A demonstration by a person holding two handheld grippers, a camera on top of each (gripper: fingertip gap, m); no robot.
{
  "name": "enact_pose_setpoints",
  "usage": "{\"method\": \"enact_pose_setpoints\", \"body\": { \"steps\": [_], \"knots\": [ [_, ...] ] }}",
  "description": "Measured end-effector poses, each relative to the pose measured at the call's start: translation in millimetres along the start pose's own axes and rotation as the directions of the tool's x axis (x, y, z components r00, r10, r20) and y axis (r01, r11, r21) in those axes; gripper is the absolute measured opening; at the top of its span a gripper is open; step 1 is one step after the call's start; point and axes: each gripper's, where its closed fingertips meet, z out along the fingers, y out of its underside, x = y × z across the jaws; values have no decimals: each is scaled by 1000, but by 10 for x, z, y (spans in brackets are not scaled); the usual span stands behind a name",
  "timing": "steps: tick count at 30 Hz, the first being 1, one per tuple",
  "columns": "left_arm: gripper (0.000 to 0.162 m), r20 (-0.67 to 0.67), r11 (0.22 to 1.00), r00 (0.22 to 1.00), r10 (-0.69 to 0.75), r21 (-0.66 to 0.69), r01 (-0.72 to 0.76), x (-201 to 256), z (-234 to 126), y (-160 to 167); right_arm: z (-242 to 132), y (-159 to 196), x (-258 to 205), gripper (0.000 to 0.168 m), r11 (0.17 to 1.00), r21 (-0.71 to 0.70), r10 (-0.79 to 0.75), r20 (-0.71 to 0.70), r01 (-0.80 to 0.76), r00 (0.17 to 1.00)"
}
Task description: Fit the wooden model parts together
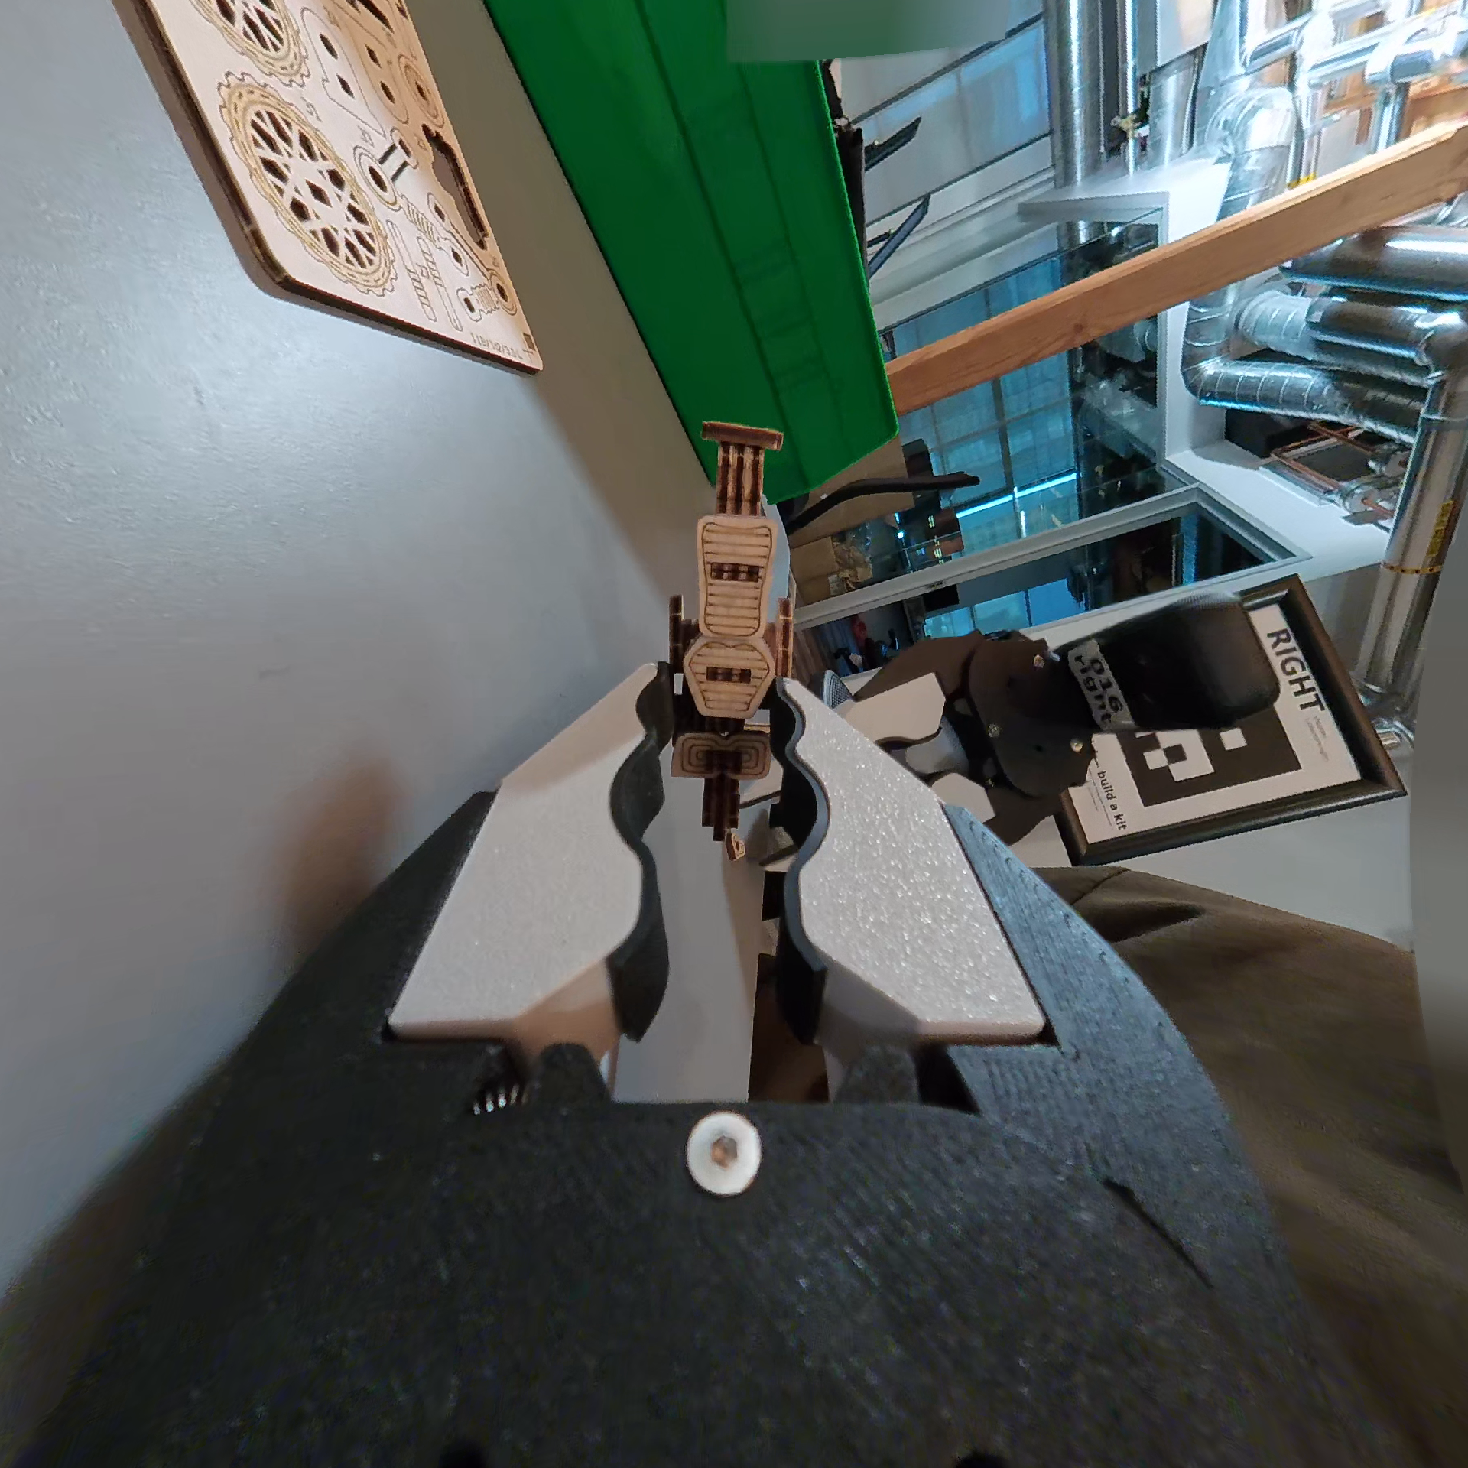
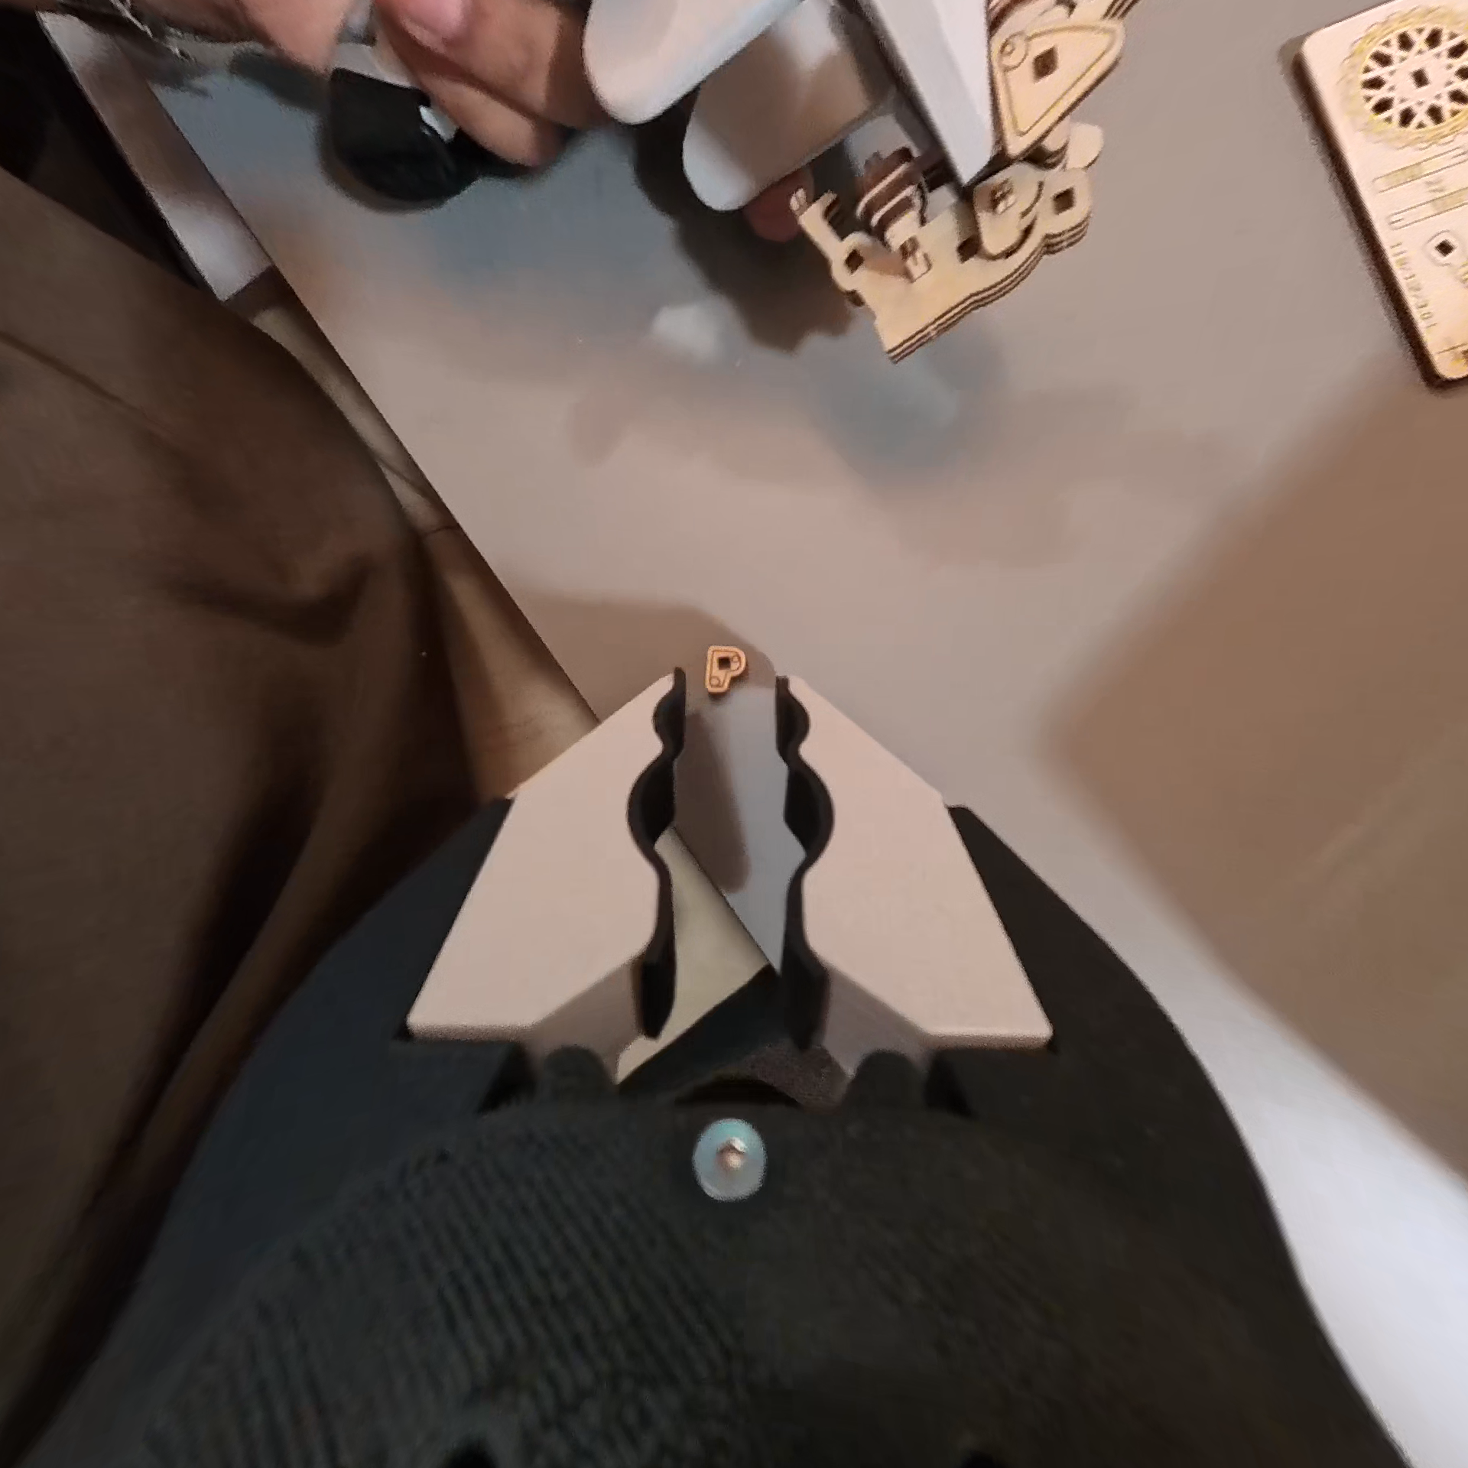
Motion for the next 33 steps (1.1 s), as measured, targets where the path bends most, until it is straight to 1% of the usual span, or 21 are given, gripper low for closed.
{"method": "enact_pose_setpoints", "body": {
  "steps": [2,3,4,9,12,14,15,17,19,20,23,27,29,30,32,33],
  "knots": [
    [22,-6,1000,1000,-8,3,8,1,-4,-7,31,20,-1,20,999,-22,-32,-25,31,999],
    [22,-10,1000,1000,-14,5,14,2,-6,-12,41,17,0,15,998,-26,-49,-41,48,998],
    [22,-14,1000,1000,-20,8,20,4,-10,-17,49,18,9,4,997,-32,-65,-60,63,996],
    [22,-40,998,997,-62,21,63,6,-27,-52,79,-42,83,2,992,-30,-123,-149,120,981],
    [22,-53,996,995,-81,17,82,7,-29,-56,46,-151,158,0,988,20,-146,-203,153,968],
    [22,-55,996,995,-84,8,84,9,-22,-43,5,-257,191,0,988,85,-112,-198,131,974],
    [22,-55,997,995,-82,4,82,11,-20,-38,0,-293,186,0,988,110,-84,-166,103,983],
    [22,-57,997,995,-80,0,80,15,-18,-30,-1,-322,191,0,990,133,-40,-113,55,993],
    [23,-62,997,995,-83,2,83,20,-21,-33,-30,-310,251,0,989,137,-32,-127,49,991],
    [23,-66,996,994,-83,17,84,23,-35,-55,-46,-298,286,0,989,137,-31,-142,51,989],
    [22,-96,986,990,-106,119,117,17,-170,-230,-73,-302,317,0,987,154,-16,-144,38,989],
    [21,-114,943,982,-153,281,179,-64,-597,-611,-40,-309,395,0,988,140,-44,-190,71,981],
    [22,-88,927,988,-127,344,149,-92,-758,-743,2,-332,463,1,986,130,-77,-220,108,972],
    [22,-59,928,993,-106,353,120,-119,-784,-766,27,-364,489,2,983,136,-94,-225,126,970],
    [21,-4,937,998,-63,345,61,-173,-756,-751,92,-496,508,6,967,216,-95,-193,137,977],
    [22,18,944,999,-42,328,34,-200,-715,-721,130,-575,500,9,958,267,-72,-141,108,987]
  ]
}}
